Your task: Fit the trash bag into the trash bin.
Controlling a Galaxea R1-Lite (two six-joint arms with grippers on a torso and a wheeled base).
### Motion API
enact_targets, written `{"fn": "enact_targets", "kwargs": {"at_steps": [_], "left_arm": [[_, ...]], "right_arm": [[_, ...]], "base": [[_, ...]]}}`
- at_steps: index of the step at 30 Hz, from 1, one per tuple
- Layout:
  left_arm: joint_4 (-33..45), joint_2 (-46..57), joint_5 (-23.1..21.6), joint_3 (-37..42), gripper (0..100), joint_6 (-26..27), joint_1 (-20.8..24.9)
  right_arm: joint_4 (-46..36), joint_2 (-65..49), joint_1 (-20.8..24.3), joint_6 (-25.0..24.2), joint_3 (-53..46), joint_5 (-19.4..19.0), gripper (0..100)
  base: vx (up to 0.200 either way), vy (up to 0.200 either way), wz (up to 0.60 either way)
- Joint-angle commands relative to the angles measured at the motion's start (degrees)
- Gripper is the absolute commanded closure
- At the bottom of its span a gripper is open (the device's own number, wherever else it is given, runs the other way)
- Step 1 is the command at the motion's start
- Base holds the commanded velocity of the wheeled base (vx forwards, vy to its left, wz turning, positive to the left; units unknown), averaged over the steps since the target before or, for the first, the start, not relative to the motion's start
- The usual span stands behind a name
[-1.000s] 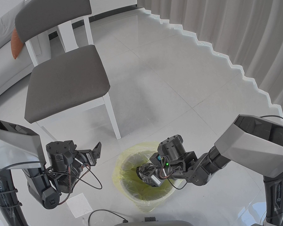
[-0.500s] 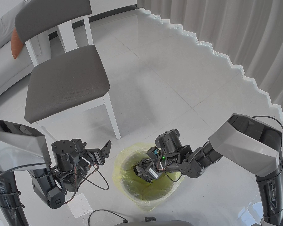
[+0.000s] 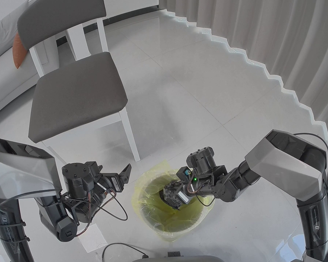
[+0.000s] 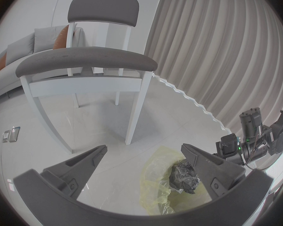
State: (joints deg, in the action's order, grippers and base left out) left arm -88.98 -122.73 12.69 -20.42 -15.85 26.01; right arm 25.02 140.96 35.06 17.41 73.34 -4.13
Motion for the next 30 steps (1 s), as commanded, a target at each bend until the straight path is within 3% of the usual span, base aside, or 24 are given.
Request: {"fn": "enact_targets", "kwargs": {"at_steps": [1,19,30], "left_arm": [[-1.02,0.04,-0.83,0.03,0,-0.24,0.09],[-1.02,-2.42,-1.26,-0.5,0,0.29,0.79],[-1.02,-3.39,-1.35,-1.38,0,-0.15,1.06]], "right_arm": [[0.21,0.28,0.27,0.17,-3.55,0.0,100],[0.47,2.92,1.33,0.43,1.02,0.0,100],[0.39,-10.79,1.24,1.49,-12.69,0.0,100]], "base": [[0.0,0.0,0.0],[0.0,0.0,0.0],[0.0,0.0,0.0]]}}
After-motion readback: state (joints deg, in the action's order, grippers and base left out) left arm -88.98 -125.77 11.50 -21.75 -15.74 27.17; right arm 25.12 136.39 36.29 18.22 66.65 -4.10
